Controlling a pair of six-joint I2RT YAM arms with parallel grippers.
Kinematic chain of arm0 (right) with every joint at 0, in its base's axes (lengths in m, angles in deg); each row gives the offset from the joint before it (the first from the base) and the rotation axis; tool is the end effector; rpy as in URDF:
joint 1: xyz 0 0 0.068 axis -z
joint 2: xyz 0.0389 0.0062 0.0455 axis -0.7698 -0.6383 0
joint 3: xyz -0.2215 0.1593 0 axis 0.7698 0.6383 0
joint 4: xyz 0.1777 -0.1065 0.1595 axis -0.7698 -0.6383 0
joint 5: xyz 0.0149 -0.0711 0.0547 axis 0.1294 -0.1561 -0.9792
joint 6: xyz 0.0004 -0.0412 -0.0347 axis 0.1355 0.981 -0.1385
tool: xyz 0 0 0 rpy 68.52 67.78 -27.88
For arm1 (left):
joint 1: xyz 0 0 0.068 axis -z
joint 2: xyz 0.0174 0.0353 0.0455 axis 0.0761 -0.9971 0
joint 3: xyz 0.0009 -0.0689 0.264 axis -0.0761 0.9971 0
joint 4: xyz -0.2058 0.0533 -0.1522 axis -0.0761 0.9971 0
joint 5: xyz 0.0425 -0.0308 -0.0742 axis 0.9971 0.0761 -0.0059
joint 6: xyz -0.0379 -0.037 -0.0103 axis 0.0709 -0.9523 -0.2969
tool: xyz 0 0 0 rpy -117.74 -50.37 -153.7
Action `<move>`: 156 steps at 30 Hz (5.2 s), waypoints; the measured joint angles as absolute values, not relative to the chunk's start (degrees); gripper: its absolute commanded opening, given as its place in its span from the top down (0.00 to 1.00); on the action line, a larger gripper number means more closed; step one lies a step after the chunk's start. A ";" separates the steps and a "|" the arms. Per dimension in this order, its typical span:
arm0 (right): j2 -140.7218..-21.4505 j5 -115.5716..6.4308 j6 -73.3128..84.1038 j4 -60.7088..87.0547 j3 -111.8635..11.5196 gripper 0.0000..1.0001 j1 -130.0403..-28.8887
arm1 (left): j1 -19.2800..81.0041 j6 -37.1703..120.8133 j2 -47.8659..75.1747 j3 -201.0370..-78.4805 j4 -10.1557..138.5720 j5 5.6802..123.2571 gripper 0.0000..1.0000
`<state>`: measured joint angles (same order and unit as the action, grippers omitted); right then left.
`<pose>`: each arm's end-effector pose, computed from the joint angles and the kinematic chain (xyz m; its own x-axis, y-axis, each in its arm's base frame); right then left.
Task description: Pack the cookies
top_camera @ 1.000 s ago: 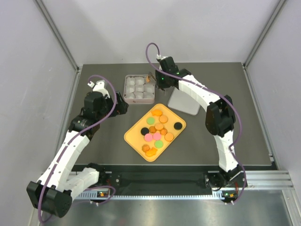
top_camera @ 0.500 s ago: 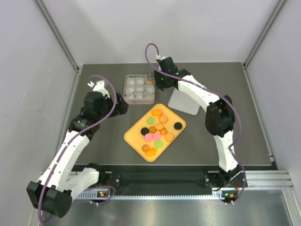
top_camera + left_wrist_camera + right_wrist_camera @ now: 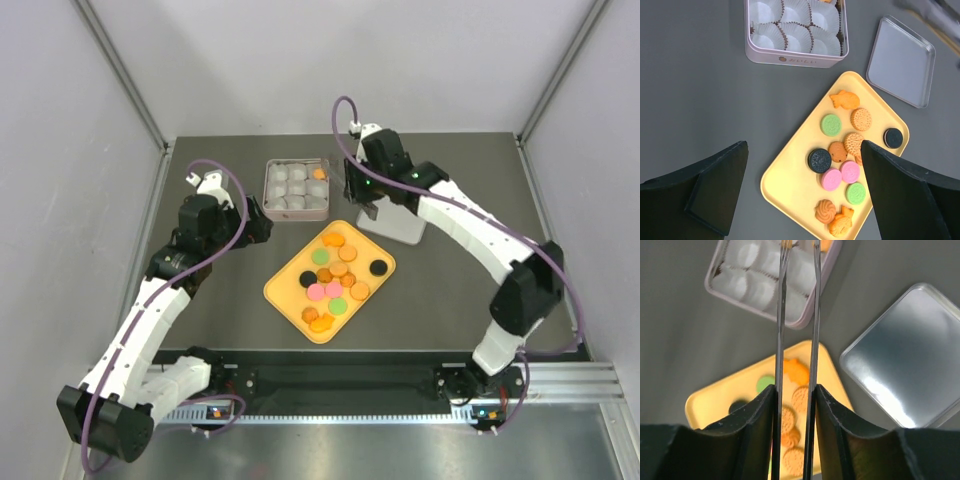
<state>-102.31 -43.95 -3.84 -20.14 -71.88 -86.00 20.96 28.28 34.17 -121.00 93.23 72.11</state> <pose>0.3350 0.2380 0.3413 -0.6419 -0.1208 -0.7572 -0.3870 0.9036 0.1839 0.2021 -0.0607 0.3310 -0.5379 -0.2827 -0.7942 0.0732 0.9229 -0.3781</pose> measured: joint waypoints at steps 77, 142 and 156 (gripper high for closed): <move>-76.30 -42.24 -10.07 -24.43 -31.09 0.63 -102.67 | 20.44 28.25 34.19 -120.98 93.27 72.13 0.01; -121.74 -40.97 -3.41 -14.11 -84.23 0.66 -89.71 | 19.26 27.80 33.64 -120.36 92.38 69.05 0.01; -126.44 -39.64 -3.89 -12.41 -86.13 0.63 -90.61 | 19.02 27.80 33.38 -120.34 92.20 68.65 0.01</move>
